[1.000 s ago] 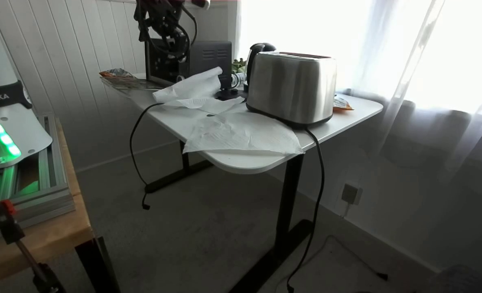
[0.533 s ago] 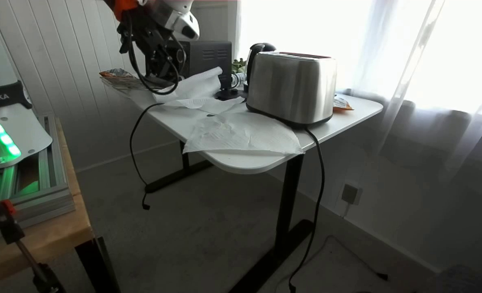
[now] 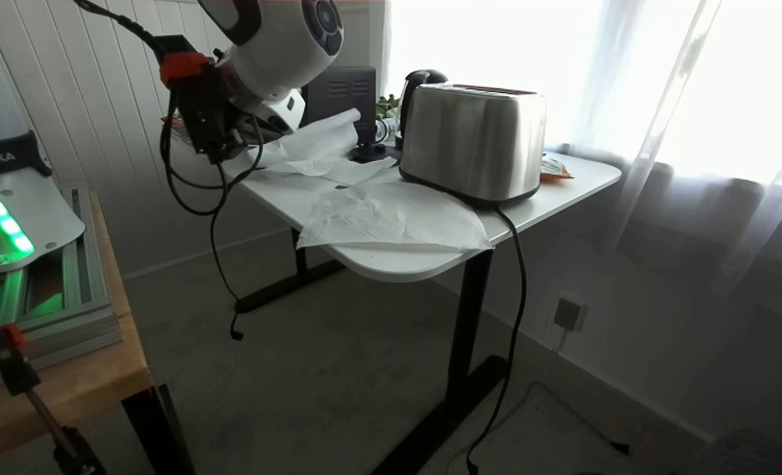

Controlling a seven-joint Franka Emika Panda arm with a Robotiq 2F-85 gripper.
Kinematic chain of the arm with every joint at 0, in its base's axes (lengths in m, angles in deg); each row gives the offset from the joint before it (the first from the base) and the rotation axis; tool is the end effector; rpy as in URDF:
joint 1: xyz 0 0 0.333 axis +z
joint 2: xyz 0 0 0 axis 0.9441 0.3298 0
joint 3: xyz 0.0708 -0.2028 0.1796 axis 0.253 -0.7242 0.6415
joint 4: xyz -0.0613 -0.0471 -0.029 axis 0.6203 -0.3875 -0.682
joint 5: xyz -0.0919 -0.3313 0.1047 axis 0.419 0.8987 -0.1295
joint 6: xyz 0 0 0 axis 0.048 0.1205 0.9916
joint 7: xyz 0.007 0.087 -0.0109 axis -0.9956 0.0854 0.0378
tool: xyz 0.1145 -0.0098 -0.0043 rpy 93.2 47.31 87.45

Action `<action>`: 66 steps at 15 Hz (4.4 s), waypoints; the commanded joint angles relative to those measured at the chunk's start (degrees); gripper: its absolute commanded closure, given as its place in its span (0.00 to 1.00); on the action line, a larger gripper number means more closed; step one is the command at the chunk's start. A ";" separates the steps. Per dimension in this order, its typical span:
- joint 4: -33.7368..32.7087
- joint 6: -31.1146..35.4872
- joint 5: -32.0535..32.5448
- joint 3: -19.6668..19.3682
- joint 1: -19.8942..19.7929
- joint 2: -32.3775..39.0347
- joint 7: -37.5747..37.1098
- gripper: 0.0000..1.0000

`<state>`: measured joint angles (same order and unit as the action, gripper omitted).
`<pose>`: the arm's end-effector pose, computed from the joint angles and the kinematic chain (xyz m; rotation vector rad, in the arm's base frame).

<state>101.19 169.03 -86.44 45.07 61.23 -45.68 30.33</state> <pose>0.2863 -0.0784 0.1900 -2.0436 -0.2514 0.2330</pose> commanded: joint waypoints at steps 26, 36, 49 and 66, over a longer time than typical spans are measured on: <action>4.42 -0.93 -21.65 10.94 1.03 9.36 3.34 0.00; 2.56 -1.29 -27.26 12.31 2.78 15.44 6.85 0.12; -1.90 -1.79 -29.76 13.47 3.99 20.58 7.53 0.59; -4.46 -3.24 -29.22 13.94 4.31 23.79 7.50 0.96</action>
<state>97.52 166.76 -114.82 59.08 65.21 -23.20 37.11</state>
